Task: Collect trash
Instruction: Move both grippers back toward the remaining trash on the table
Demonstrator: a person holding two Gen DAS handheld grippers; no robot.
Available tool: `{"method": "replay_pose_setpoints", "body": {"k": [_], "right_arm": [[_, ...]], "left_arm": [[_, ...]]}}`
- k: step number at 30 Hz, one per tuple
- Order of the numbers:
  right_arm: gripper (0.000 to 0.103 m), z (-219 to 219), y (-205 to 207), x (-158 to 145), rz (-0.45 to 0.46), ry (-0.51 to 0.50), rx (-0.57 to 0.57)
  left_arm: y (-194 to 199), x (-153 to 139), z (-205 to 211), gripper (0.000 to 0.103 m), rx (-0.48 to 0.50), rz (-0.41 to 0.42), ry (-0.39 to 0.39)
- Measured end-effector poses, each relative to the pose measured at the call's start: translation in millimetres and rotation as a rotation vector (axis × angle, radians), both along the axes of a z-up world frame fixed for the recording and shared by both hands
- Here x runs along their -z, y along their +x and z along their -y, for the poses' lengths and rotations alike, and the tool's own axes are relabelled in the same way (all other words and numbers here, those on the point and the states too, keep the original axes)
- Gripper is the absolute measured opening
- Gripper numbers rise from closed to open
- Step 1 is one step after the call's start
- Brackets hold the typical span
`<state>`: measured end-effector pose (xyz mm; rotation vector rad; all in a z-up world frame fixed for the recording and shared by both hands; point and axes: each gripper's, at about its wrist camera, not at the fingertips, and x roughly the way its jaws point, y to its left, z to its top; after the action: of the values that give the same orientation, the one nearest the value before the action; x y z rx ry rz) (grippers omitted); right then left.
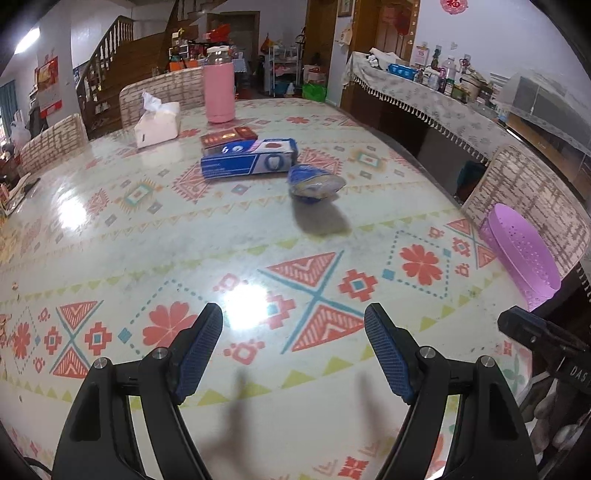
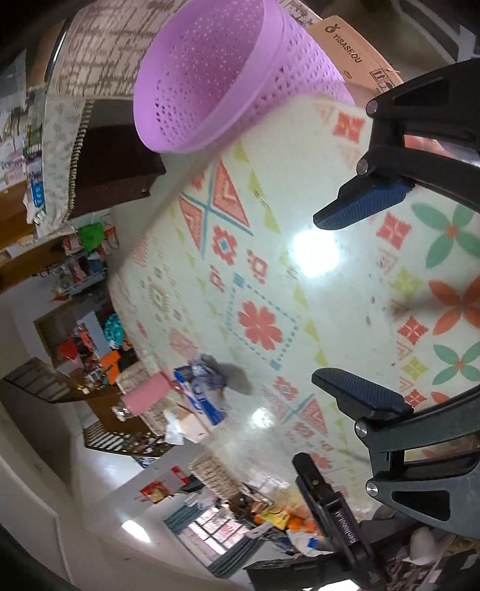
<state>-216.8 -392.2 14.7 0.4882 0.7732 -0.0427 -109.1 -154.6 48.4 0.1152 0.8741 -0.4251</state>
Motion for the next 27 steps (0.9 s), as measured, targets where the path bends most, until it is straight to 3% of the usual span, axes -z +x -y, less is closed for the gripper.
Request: {"method": "replay_pose_setpoints", "body": {"k": [7, 21, 27], "right_arm": [[0.085, -15, 15, 11, -0.029, -0.019, -0.023], [0.101, -27, 20, 12, 0.002, -0.064, -0.045], [0.102, -25, 19, 13, 0.023, -0.044, -0.043]], "left_arm": [[8, 10, -9, 0.078, -0.018, -0.025, 0.002], [22, 32, -11, 0.078, -0.028, -0.093, 0.002], [24, 38, -12, 0.078, -0.03, -0.117, -0.004]]}}
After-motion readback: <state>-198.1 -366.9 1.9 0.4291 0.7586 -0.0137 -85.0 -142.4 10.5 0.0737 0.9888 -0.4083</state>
